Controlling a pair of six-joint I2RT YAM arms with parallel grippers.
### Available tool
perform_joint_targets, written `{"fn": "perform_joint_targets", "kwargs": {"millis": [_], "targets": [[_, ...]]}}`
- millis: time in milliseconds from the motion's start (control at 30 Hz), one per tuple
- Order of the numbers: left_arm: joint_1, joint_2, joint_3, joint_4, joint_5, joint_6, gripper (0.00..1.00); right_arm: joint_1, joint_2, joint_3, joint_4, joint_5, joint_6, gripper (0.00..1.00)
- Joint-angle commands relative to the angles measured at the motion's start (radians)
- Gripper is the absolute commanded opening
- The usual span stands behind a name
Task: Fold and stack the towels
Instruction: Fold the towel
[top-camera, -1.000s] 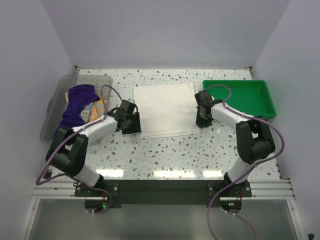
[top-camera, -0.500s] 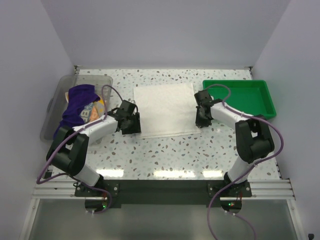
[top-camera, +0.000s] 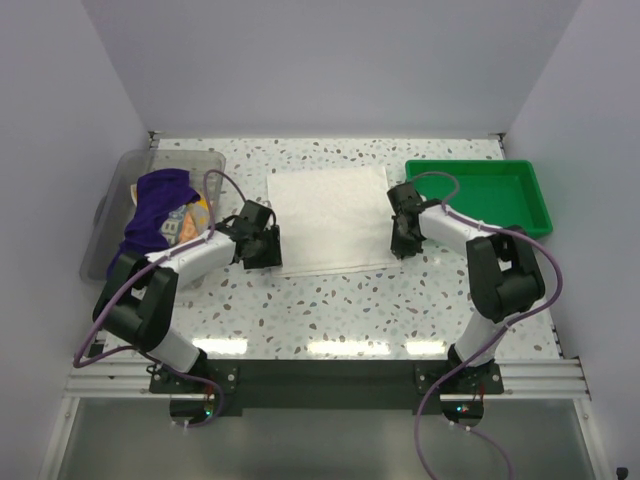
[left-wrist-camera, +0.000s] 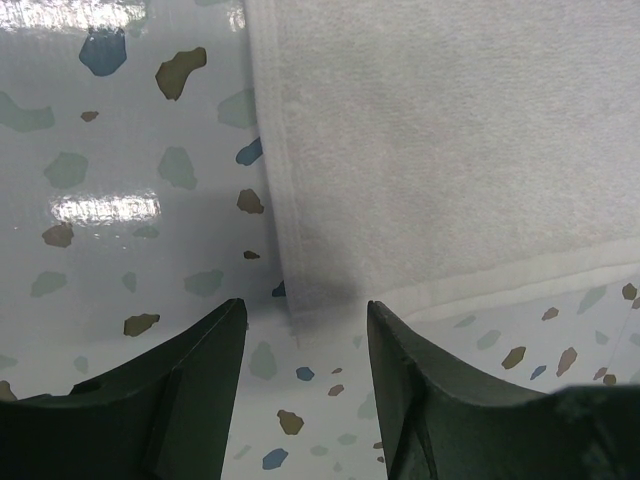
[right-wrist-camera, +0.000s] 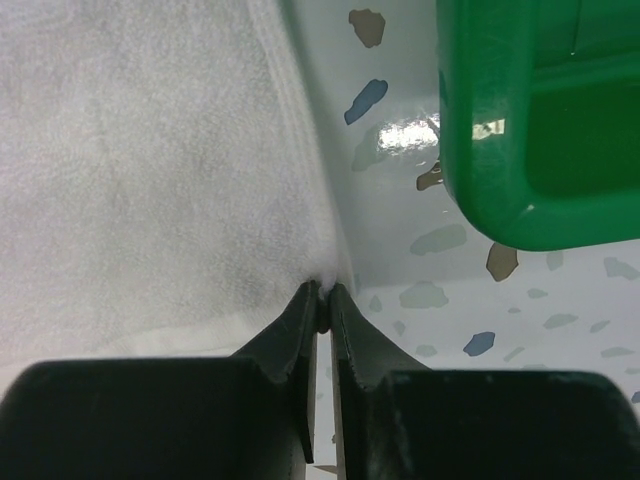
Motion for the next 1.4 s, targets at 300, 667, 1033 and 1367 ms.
{"fn": "perform_joint_targets", "kwargs": {"millis": [300,667,1033,1367], "targets": [[0.004,0.008,0.034,-0.013,-0.008,0.006,0.51,-0.004,-0.108,0.066,-0.043,-0.018,-0.013,0.00],[0.004,0.051,0.047,-0.010,0.045,-0.002,0.36,-0.003,-0.111,0.037,-0.009,-0.047,-0.004,0.00],[-0.001,0.045,0.076,-0.013,0.065,-0.019,0.29,-0.001,-0.127,0.016,0.004,-0.051,-0.005,0.00],[-0.008,0.056,0.090,-0.022,0.071,-0.021,0.31,-0.003,-0.133,0.006,0.010,-0.054,-0.005,0.00]]}}
